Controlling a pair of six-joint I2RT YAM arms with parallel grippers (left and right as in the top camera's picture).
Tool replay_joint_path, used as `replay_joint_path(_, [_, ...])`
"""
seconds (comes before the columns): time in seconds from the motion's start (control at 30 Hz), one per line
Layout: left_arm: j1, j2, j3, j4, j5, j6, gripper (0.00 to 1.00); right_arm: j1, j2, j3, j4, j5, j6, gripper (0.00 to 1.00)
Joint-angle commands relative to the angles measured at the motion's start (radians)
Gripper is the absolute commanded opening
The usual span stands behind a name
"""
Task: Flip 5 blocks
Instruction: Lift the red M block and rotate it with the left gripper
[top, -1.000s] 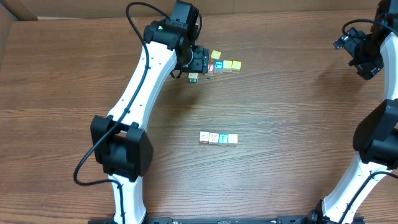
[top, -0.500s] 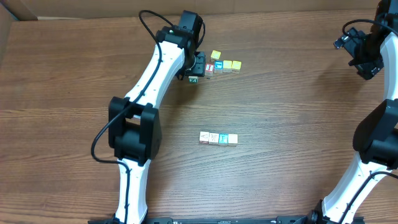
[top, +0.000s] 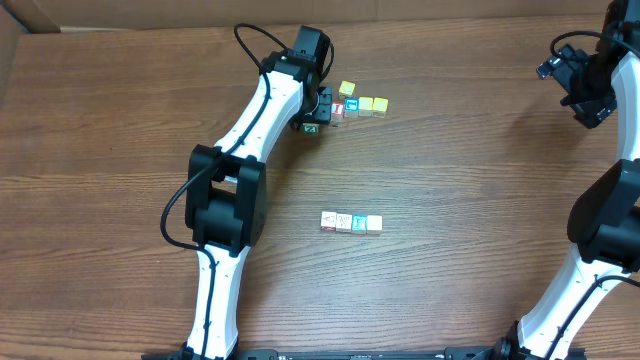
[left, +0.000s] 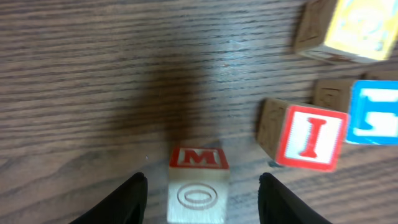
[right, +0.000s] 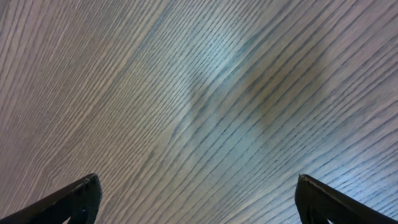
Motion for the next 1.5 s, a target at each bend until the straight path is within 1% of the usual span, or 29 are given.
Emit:
replay_joint_path(0.0, [0.000, 0.050, 0.011, 0.009, -0.028, 0.008, 0.50, -0.003, -0.027, 0.011, 0.001, 0.002, -0.006, 1.00])
replay_joint_path(0.13, [-0.001, 0.060, 0.011, 0.022, -0.028, 0.008, 0.50, -0.003, -0.027, 0.011, 0.001, 0.002, -0.006, 1.00])
replay_joint_path(0.23, [0.000, 0.060, 0.011, 0.029, -0.022, 0.008, 0.41, -0.003, -0.027, 0.011, 0.001, 0.002, -0.006, 1.00])
replay_joint_path(0.3, [0.000, 0.059, 0.013, 0.025, -0.016, 0.008, 0.39, -0.003, -0.027, 0.011, 0.001, 0.002, -0.006, 1.00])
replay_joint_path(0.57, [0.000, 0.042, 0.031, 0.018, -0.013, 0.014, 0.45, -0.003, -0.027, 0.011, 0.001, 0.002, -0.006, 1.00])
replay_joint_path(0.63, [0.000, 0.042, 0.040, 0.016, -0.013, 0.014, 0.44, -0.003, -0.027, 0.011, 0.001, 0.002, -0.006, 1.00])
replay_joint_path(0.73, [0.000, 0.042, 0.042, 0.015, -0.013, 0.014, 0.41, -0.003, -0.027, 0.011, 0.001, 0.002, -0.006, 1.00])
replay_joint_path(0.93, [0.000, 0.042, 0.043, 0.019, -0.013, 0.015, 0.38, -0.003, -0.027, 0.011, 0.001, 0.002, -0.006, 1.00])
replay_joint_path(1.03, [0.000, 0.042, 0.044, 0.020, -0.016, 0.014, 0.34, -0.003, -0.027, 0.011, 0.001, 0.002, -0.006, 1.00])
replay_joint_path(1.13, [0.000, 0.042, 0.052, 0.017, -0.016, 0.015, 0.28, -0.003, -0.027, 0.011, 0.001, 0.002, -0.006, 1.00])
replay_joint_path(1.2, [0.000, 0.042, 0.064, 0.006, -0.016, 0.014, 0.26, -0.003, -0.027, 0.011, 0.001, 0.002, -0.006, 1.00])
replay_joint_path(1.27, [0.000, 0.042, 0.083, -0.018, -0.013, 0.014, 0.27, -0.003, -0.027, 0.011, 0.001, 0.002, -0.006, 1.00])
replay_joint_path(1.3, [0.000, 0.042, 0.099, -0.037, -0.013, 0.014, 0.27, -0.003, -0.027, 0.011, 0.001, 0.002, -0.006, 1.00])
replay_joint_path(1.37, [0.000, 0.042, 0.138, -0.087, -0.013, 0.014, 0.23, -0.003, -0.027, 0.011, 0.001, 0.002, -0.006, 1.00])
replay_joint_path(1.47, [0.000, 0.042, 0.212, -0.175, -0.010, 0.007, 0.23, -0.003, -0.027, 0.011, 0.001, 0.002, -0.006, 1.00])
